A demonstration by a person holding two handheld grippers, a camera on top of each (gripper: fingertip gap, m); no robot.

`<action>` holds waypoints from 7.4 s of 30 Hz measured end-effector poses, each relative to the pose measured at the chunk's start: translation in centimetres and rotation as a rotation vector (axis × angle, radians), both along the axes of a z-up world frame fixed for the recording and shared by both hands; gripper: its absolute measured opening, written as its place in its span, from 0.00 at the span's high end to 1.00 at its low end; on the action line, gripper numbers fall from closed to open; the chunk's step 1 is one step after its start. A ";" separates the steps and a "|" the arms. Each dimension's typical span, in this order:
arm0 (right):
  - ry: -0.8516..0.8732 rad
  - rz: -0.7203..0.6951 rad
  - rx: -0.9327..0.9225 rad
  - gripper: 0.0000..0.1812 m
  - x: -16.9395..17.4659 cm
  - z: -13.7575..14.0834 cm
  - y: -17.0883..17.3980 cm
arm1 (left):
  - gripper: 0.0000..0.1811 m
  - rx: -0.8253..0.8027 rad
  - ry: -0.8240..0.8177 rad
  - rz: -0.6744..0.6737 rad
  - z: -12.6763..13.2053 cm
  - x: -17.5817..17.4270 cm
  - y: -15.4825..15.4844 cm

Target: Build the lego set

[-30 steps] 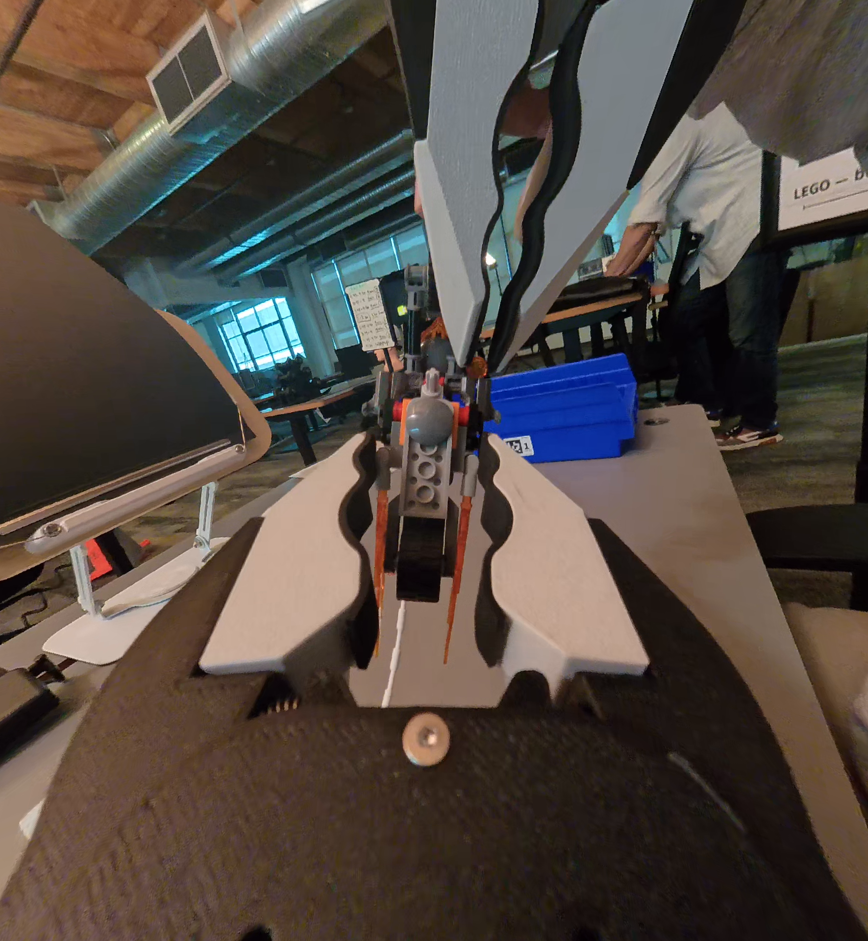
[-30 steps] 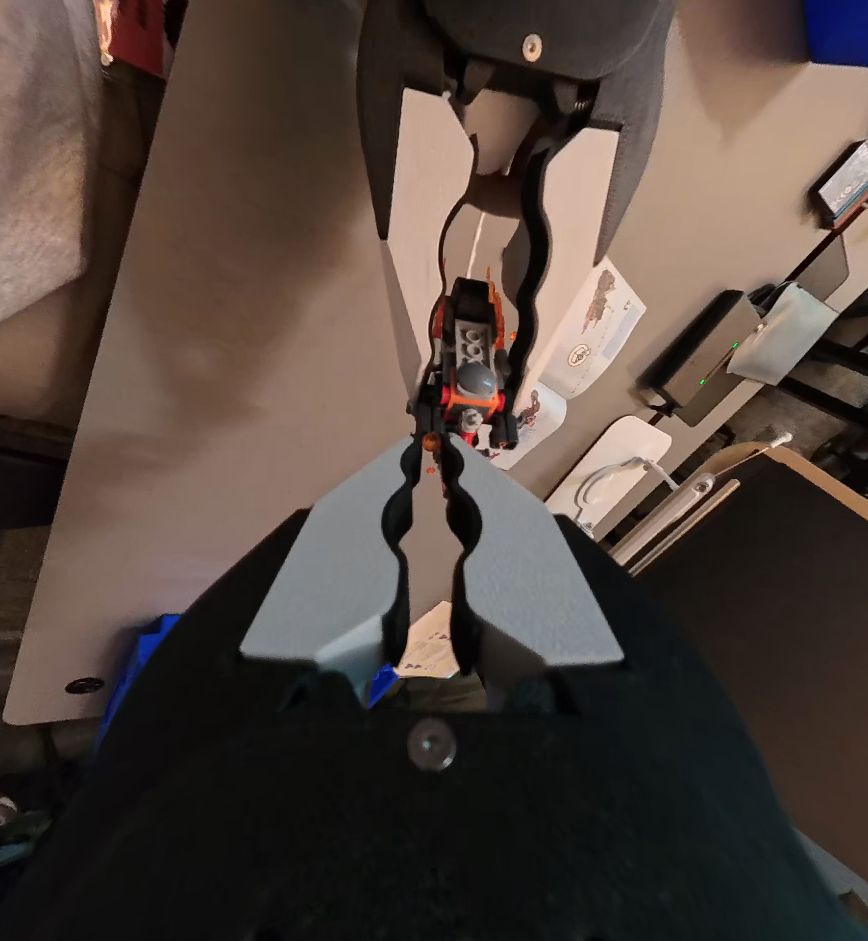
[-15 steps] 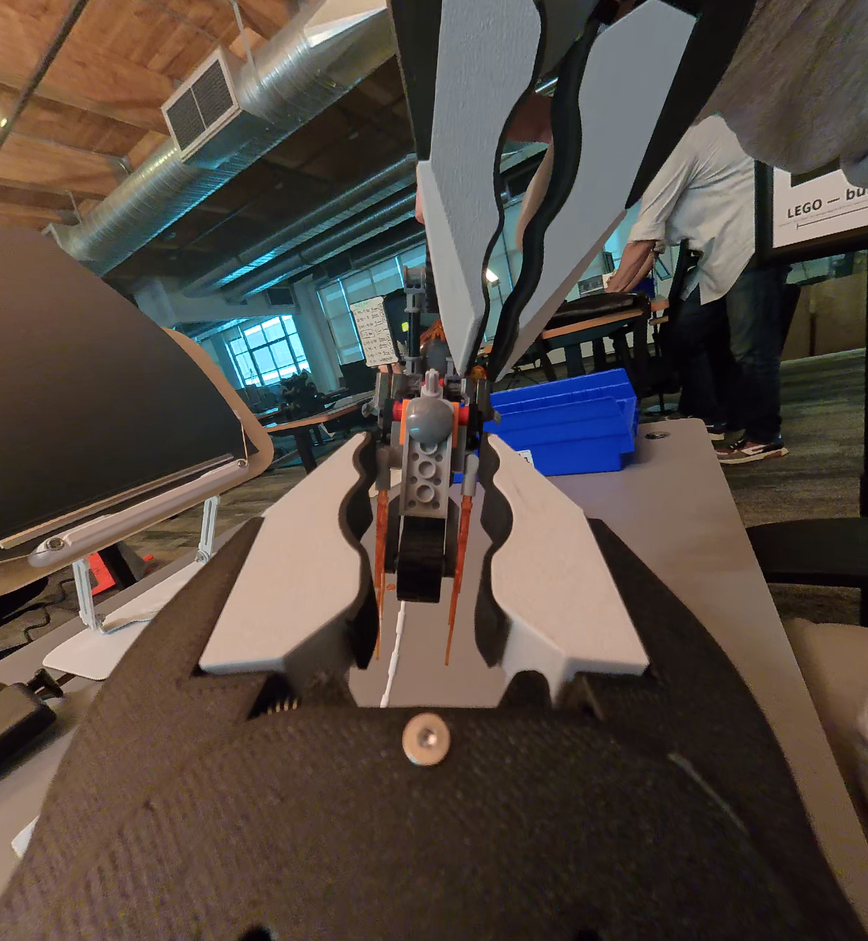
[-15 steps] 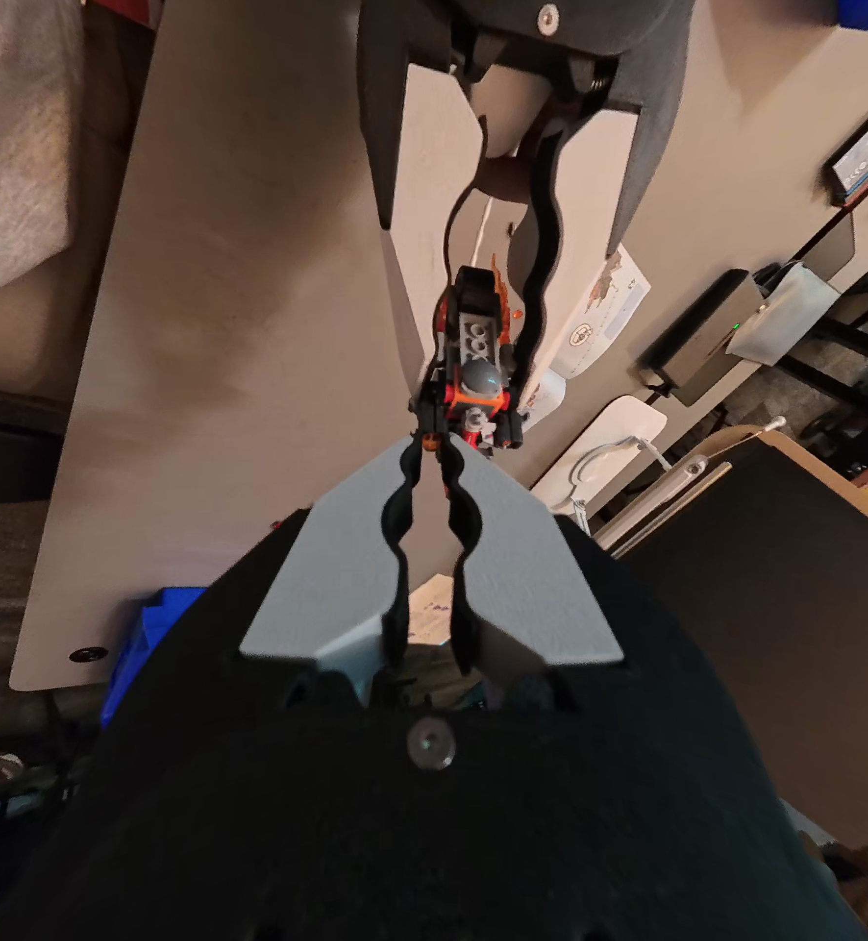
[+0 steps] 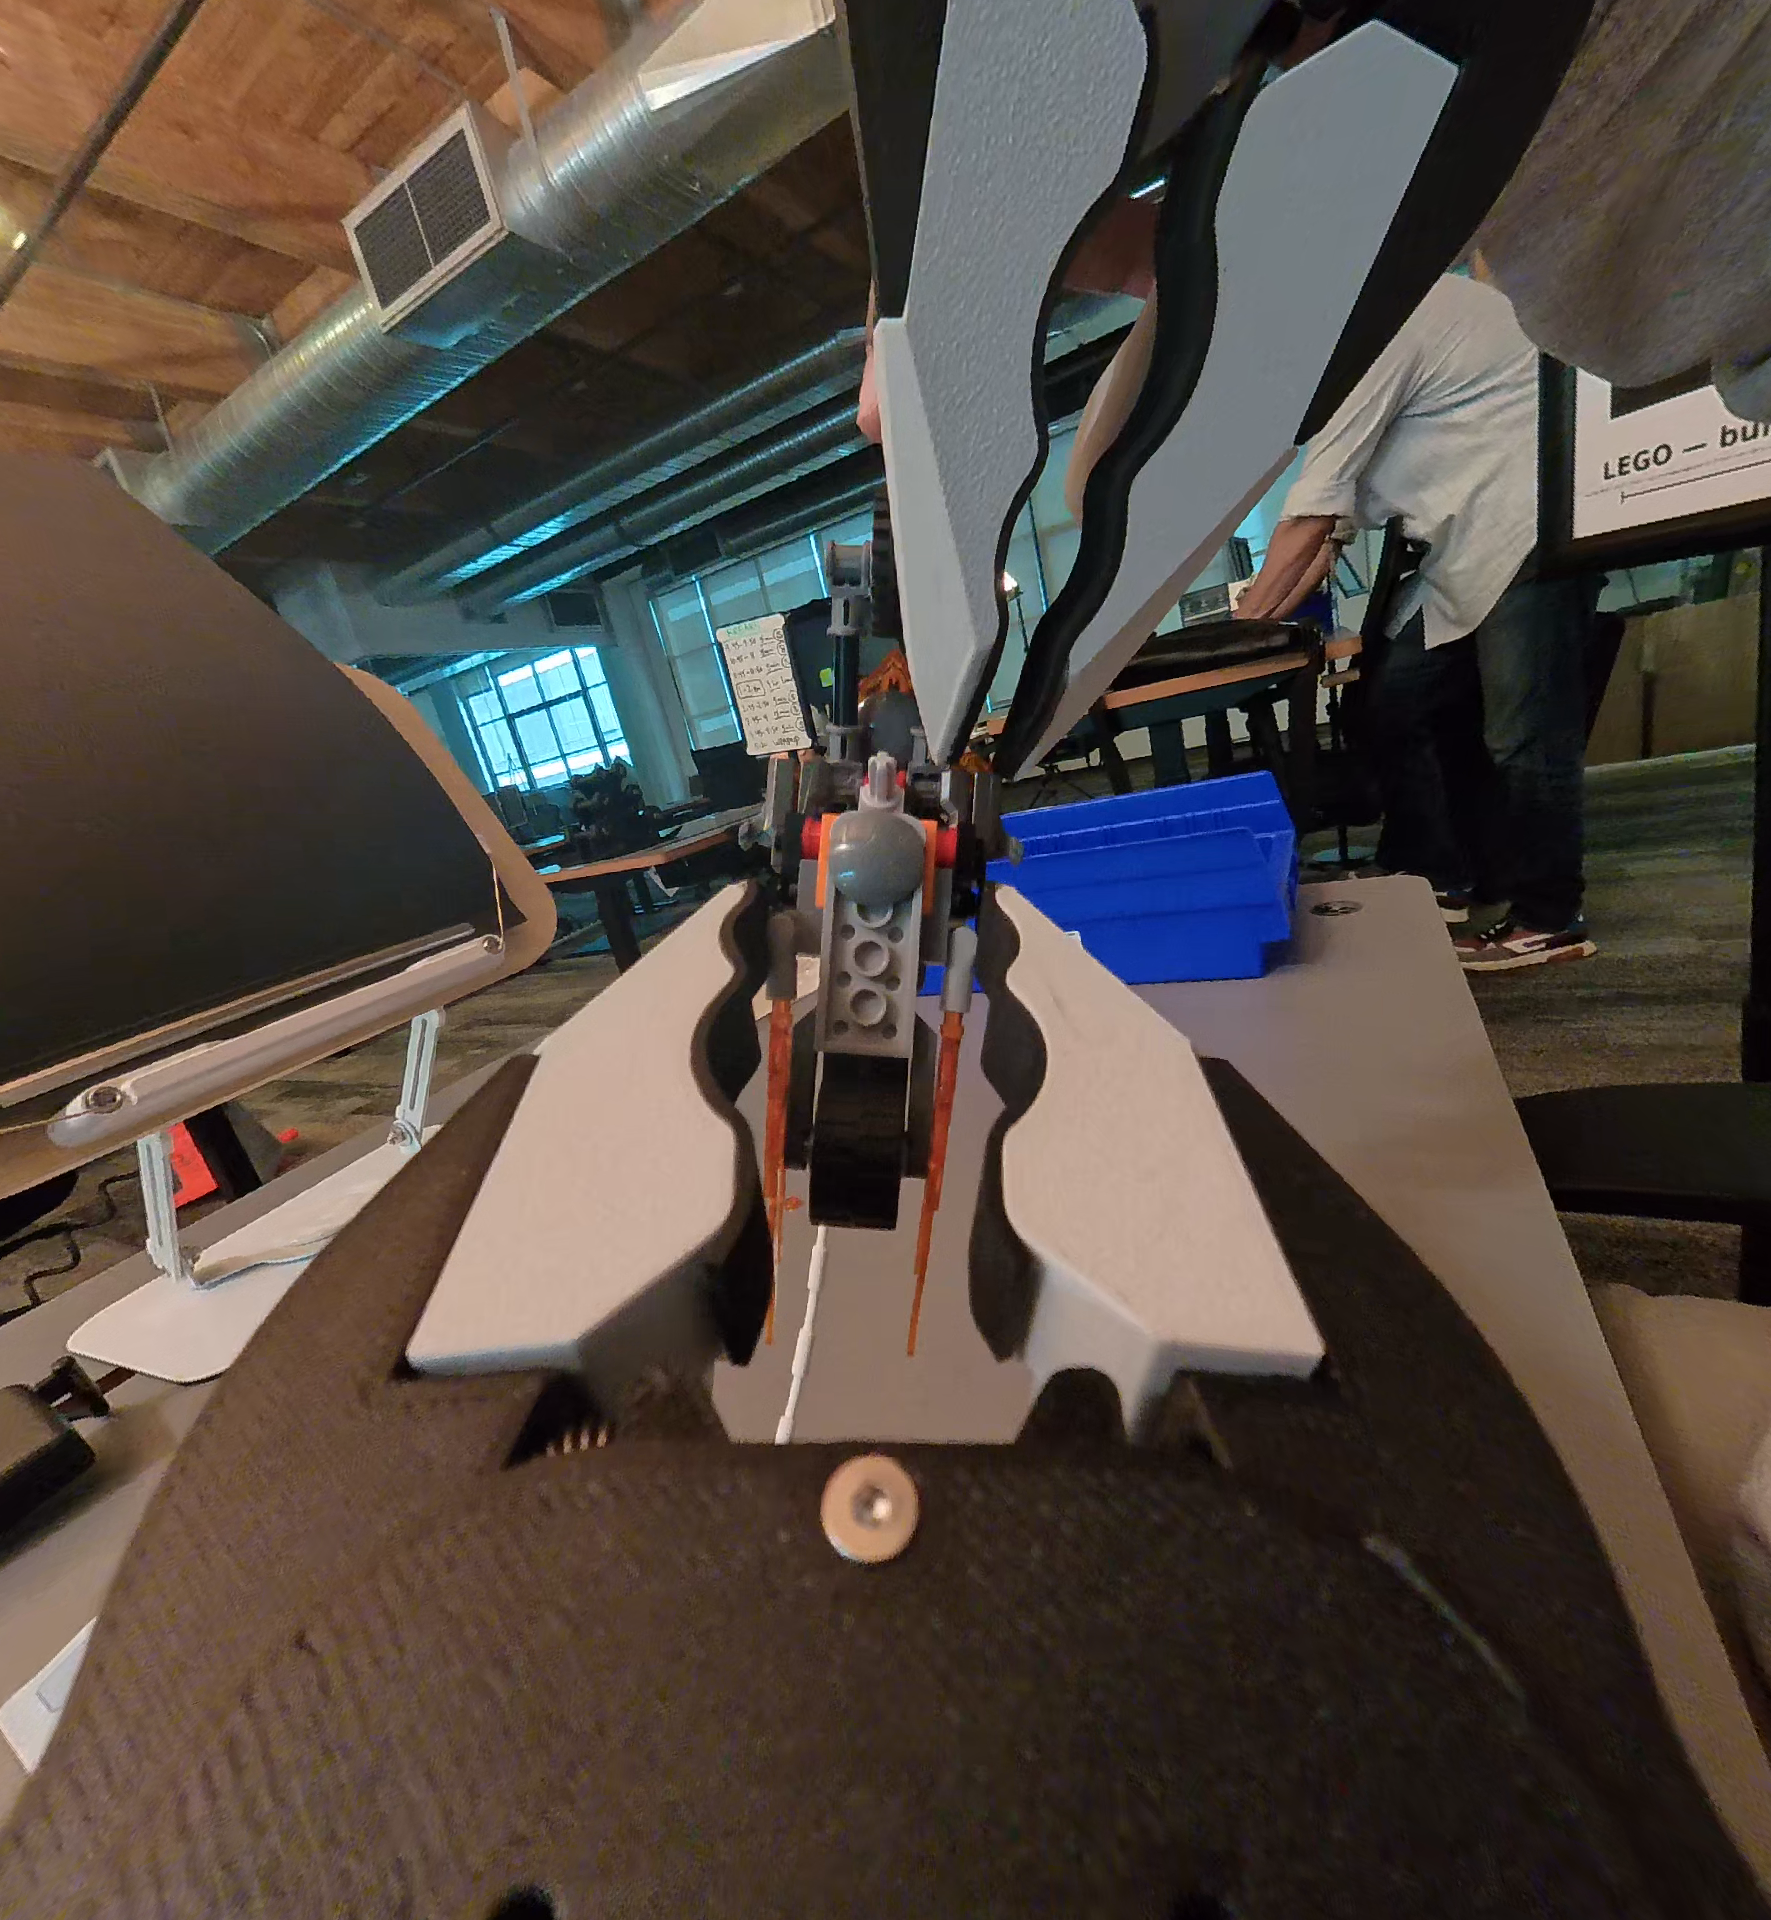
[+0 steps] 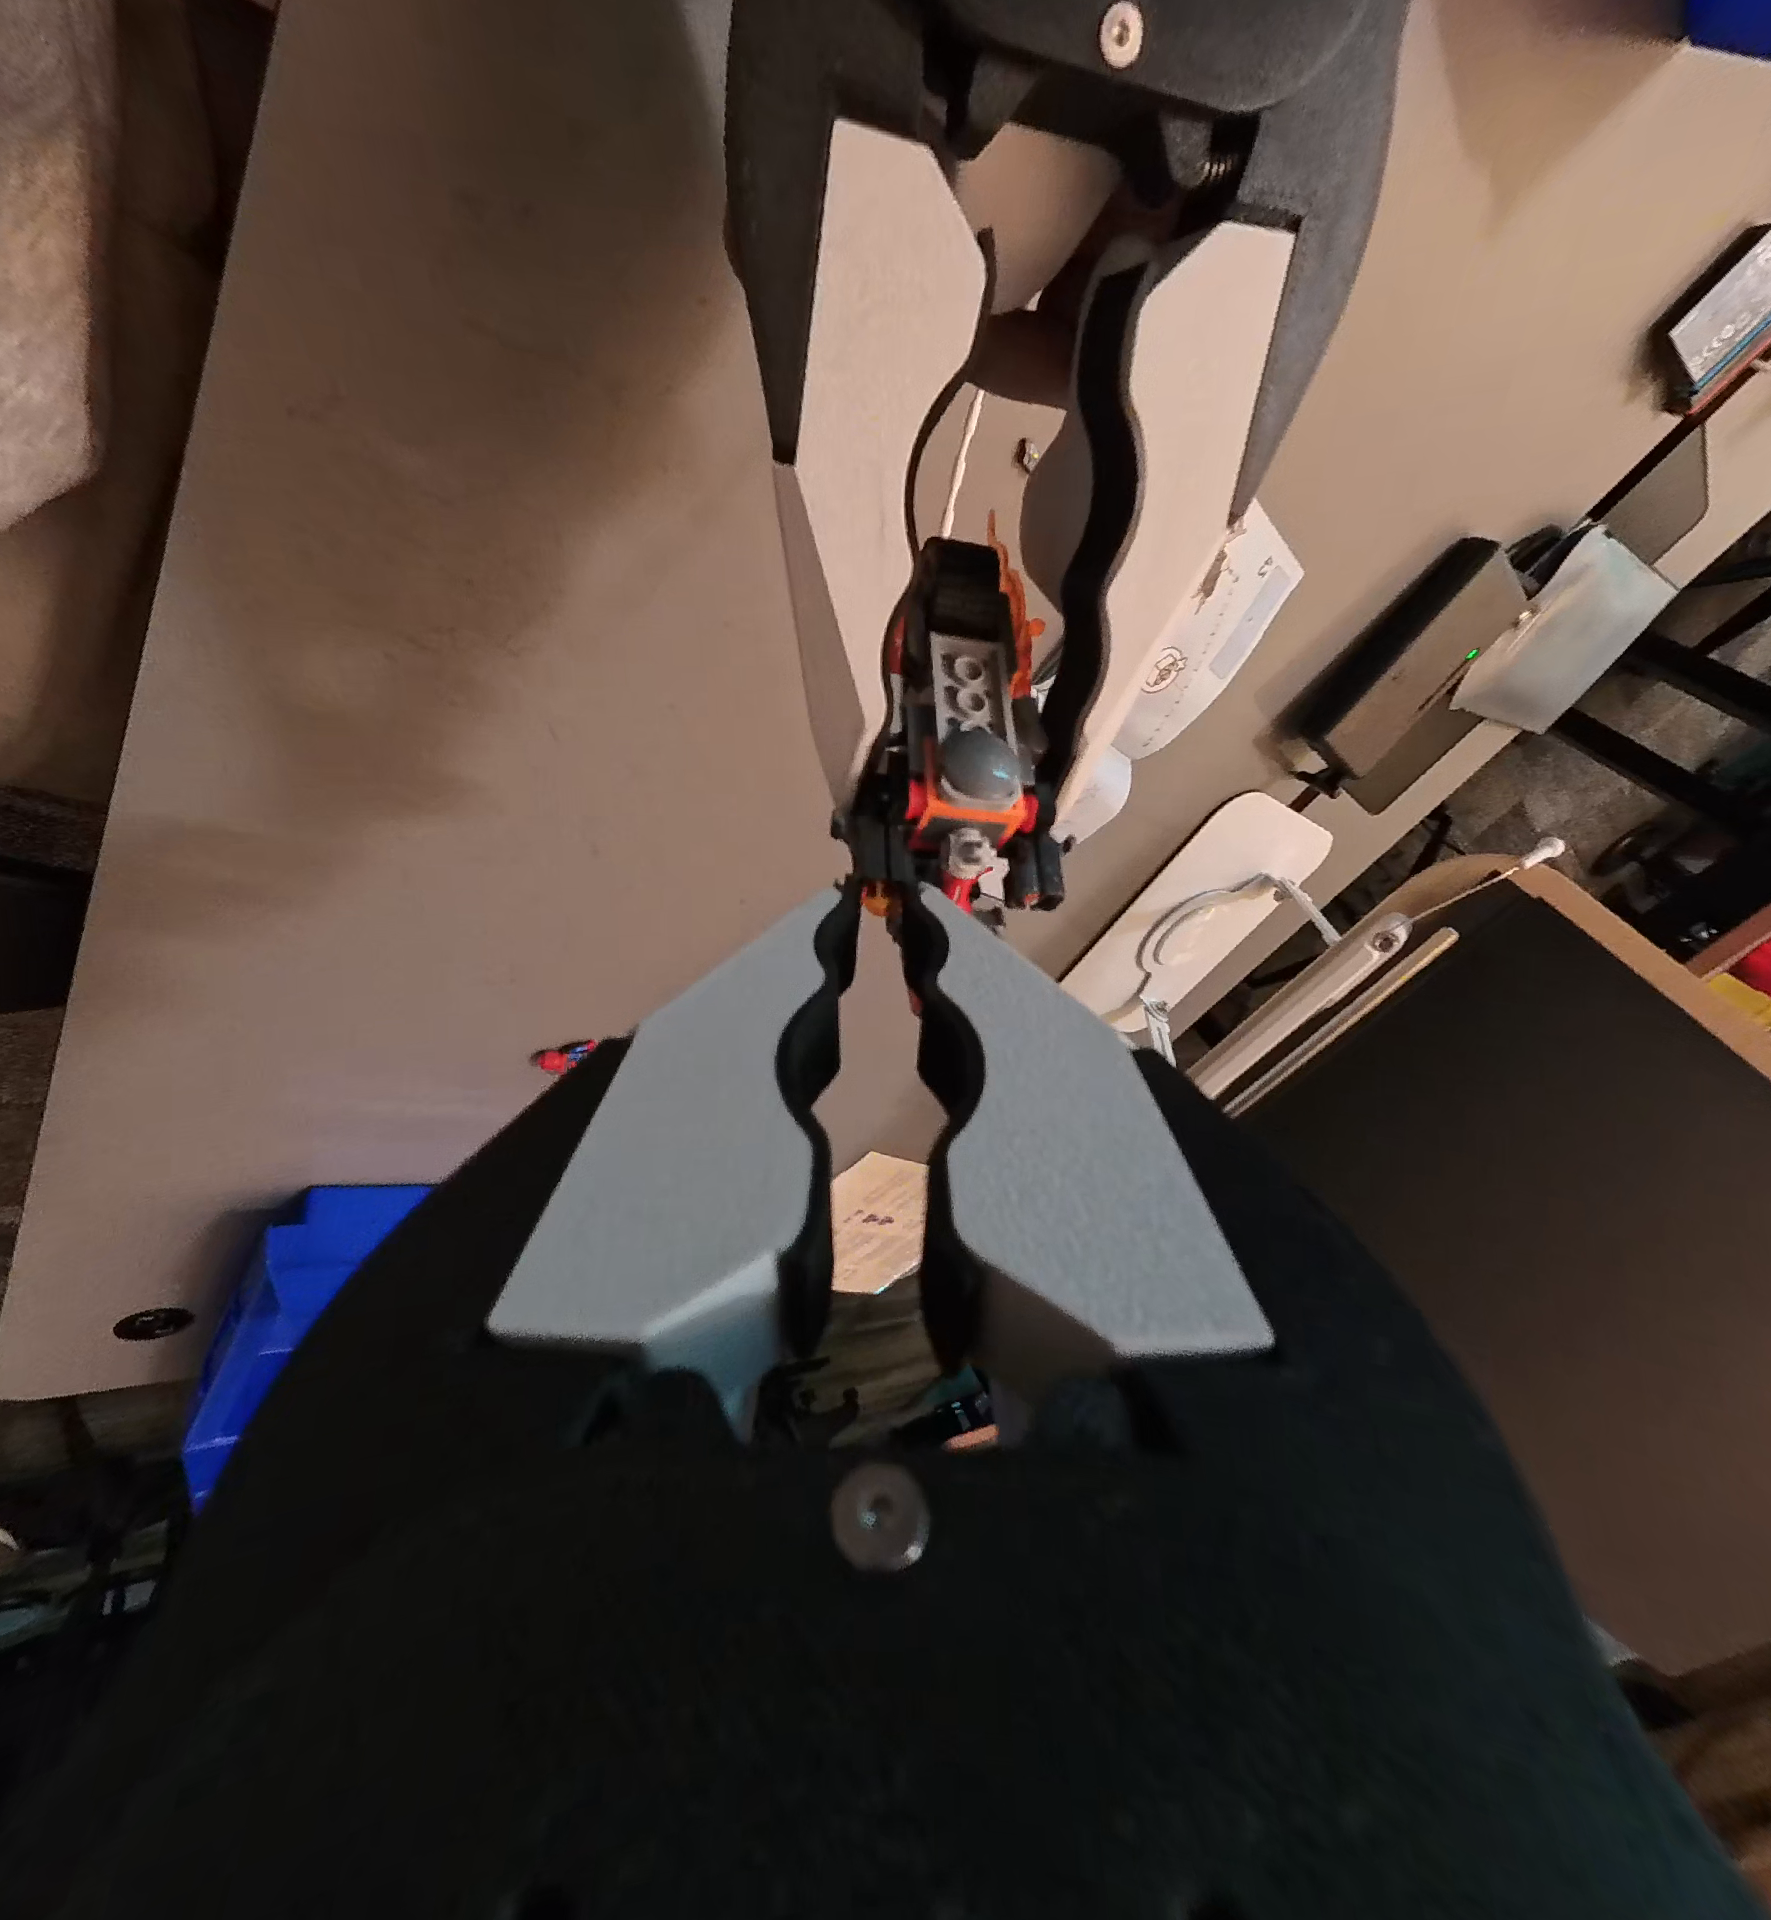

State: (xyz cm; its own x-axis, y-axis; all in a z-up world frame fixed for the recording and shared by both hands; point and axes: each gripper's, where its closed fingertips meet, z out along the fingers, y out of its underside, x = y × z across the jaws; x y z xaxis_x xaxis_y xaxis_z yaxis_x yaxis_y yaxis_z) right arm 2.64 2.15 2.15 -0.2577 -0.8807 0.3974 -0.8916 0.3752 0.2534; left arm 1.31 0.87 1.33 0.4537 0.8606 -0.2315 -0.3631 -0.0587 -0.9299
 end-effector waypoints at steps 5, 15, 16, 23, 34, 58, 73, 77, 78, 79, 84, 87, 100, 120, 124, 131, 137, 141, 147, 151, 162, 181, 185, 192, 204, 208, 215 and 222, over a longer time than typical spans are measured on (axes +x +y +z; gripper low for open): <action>0.011 -0.003 0.007 0.96 -0.1 0.0 0.0 | 0.80 -0.007 -0.005 0.003 -0.1 -0.1 0.1; 0.009 -0.001 -0.014 0.93 0.0 0.3 -0.1 | 0.80 0.008 -0.008 0.003 0.0 -0.2 -0.1; 0.011 0.001 -0.020 0.92 0.1 0.4 -0.1 | 0.80 0.010 -0.008 0.005 -0.1 -0.2 -0.1; -0.061 0.002 -0.214 0.81 1.2 2.2 -1.0 | 0.80 0.107 -0.011 -0.004 0.3 -0.3 -1.2; -0.943 -0.102 -1.461 0.76 3.2 7.5 -0.6 | 0.80 0.311 0.063 0.018 2.9 0.9 -4.3; -1.088 -0.290 -1.548 0.89 1.4 5.6 -1.0 | 0.80 0.168 0.203 0.273 3.8 1.1 -0.8; -0.992 -0.283 -1.550 0.92 1.4 5.1 -1.2 | 0.80 0.174 0.197 0.261 3.9 1.1 -0.5; -0.905 -0.271 -1.558 0.92 1.2 4.9 -1.2 | 0.80 0.177 0.194 0.260 3.8 1.1 -0.4; -0.879 -0.267 -1.560 0.92 1.2 4.8 -1.2 | 0.80 0.178 0.192 0.259 3.8 1.0 -0.4; -0.853 -0.263 -1.562 0.93 1.2 4.8 -1.2 | 0.80 0.178 0.191 0.258 3.8 1.0 -0.4; -0.716 -0.237 -1.569 0.93 1.2 4.7 -1.3 | 0.80 0.181 0.187 0.259 3.7 1.0 -0.5; -0.660 -0.225 -1.570 0.93 1.3 4.7 -1.3 | 0.80 0.184 0.185 0.260 3.7 0.9 -0.6; -0.531 -0.175 -1.571 0.91 1.5 4.8 -1.1 | 0.80 0.183 0.181 0.254 3.6 1.0 -0.4; -0.310 0.101 -1.047 0.55 2.2 1.1 1.2 | 0.80 0.494 -0.122 -0.294 2.1 0.0 1.5; -0.261 0.113 -0.996 0.57 1.7 0.9 0.9 | 0.80 0.518 -0.139 -0.340 2.1 0.2 2.2; -0.223 0.146 -0.952 0.62 1.7 1.0 0.7 | 0.80 0.547 -0.152 -0.395 2.3 0.4 2.7; -0.233 0.152 -0.963 0.65 1.8 1.2 0.6 | 0.80 0.586 -0.155 -0.423 2.6 0.6 2.5; -0.233 0.155 -0.973 0.67 1.8 1.4 0.5 | 0.80 0.591 -0.154 -0.431 2.7 0.7 2.6; -0.230 0.159 -1.004 0.72 1.7 1.9 0.5 | 0.80 0.610 -0.155 -0.447 2.9 0.7 2.7; -0.223 0.159 -1.031 0.78 1.5 2.3 0.5 | 0.80 0.619 -0.160 -0.456 2.8 0.7 2.9; -0.222 0.151 -1.064 0.81 1.3 2.6 0.6 | 0.80 0.645 -0.171 -0.476 2.9 0.7 3.1; -0.231 0.136 -1.068 0.84 1.2 2.5 0.5 | 0.80 0.670 -0.181 -0.489 2.8 0.7 3.1; -0.249 0.140 -1.079 0.79 1.6 2.5 0.5 | 0.80 0.669 -0.168 -0.480 3.0 0.8 2.9; -0.399 0.111 -1.160 0.74 2.3 4.0 1.5 | 0.80 0.670 -0.154 -0.461 3.0 0.8 2.1; -1.377 -0.267 -1.428 0.71 -0.2 4.5 3.4 | 0.80 0.592 -0.135 -0.637 3.4 2.7 3.8; -1.584 -0.322 -1.294 0.73 0.4 3.2 2.6 | 0.80 0.623 -0.135 -0.709 3.7 3.3 4.1; -1.807 -0.361 -1.204 0.77 0.7 2.7 2.7 | 0.80 0.627 -0.166 -0.734 3.2 3.1 4.7; -1.798 -0.336 -1.219 0.86 0.9 3.1 3.0 | 0.80 0.618 -0.184 -0.753 2.9 3.0 5.4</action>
State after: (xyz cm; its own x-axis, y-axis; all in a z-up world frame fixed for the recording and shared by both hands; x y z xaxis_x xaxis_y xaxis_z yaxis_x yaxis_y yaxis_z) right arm 3.57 5.16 5.23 -0.9273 -0.3141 -0.2035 0.2712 -0.1893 -0.9437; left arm 4.36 6.27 4.25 0.9158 0.2782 0.2897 0.0467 0.6427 -0.7647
